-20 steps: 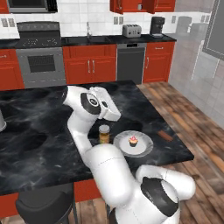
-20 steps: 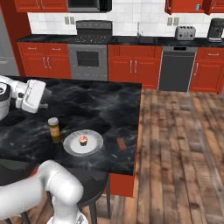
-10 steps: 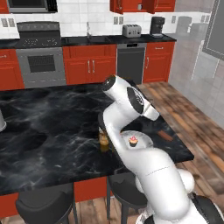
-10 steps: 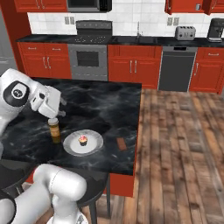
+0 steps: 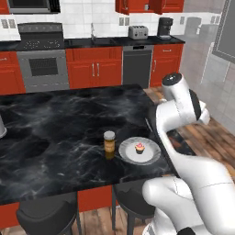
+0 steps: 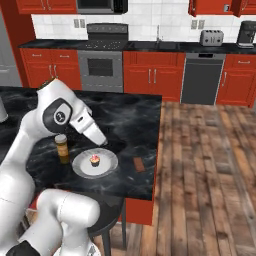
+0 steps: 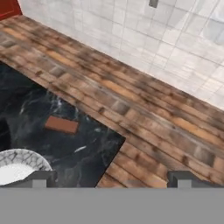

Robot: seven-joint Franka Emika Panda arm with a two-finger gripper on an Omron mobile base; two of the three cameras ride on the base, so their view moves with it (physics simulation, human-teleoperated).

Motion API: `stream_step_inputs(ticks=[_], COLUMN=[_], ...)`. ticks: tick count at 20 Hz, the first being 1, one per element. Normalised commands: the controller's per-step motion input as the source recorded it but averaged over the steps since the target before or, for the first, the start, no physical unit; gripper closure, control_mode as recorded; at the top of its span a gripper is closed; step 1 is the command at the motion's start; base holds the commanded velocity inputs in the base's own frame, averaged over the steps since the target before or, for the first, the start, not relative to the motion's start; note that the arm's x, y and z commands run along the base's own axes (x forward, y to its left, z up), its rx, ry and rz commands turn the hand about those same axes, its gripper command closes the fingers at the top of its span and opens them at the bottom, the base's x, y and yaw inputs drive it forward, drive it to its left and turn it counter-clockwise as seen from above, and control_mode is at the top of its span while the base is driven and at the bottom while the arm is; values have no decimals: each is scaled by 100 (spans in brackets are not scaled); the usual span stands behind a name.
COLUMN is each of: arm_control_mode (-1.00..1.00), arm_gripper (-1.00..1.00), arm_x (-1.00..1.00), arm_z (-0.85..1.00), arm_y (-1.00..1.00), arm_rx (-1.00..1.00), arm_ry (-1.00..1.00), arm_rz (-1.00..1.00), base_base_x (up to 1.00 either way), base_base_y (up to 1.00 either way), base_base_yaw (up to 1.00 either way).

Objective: Take the cinnamon bottle from the cabinet and place it on the dining table, next to the plate with the cupcake. Then take the chocolate from the dining counter and place it on the cupcake plate.

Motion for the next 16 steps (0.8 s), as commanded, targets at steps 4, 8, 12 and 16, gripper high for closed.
stream_step_inputs(ticks=[4,8,12,16], arm_control_mode=[-100,-100,-100,-100], arm_gripper=[-100,-100,-100,-100], arm_x=[9,50,67,56], arm_z=[-19,-51,-72,-57], arm_y=[-84,-64,-32,-11], arm_rx=[14,5,1,15], arm_ry=[39,42,41,31], arm_rz=[28,34,44,50], base_base_x=[0,0,0,0], base_base_y=[0,0,0,0], base_base_yaw=[0,0,0,0])
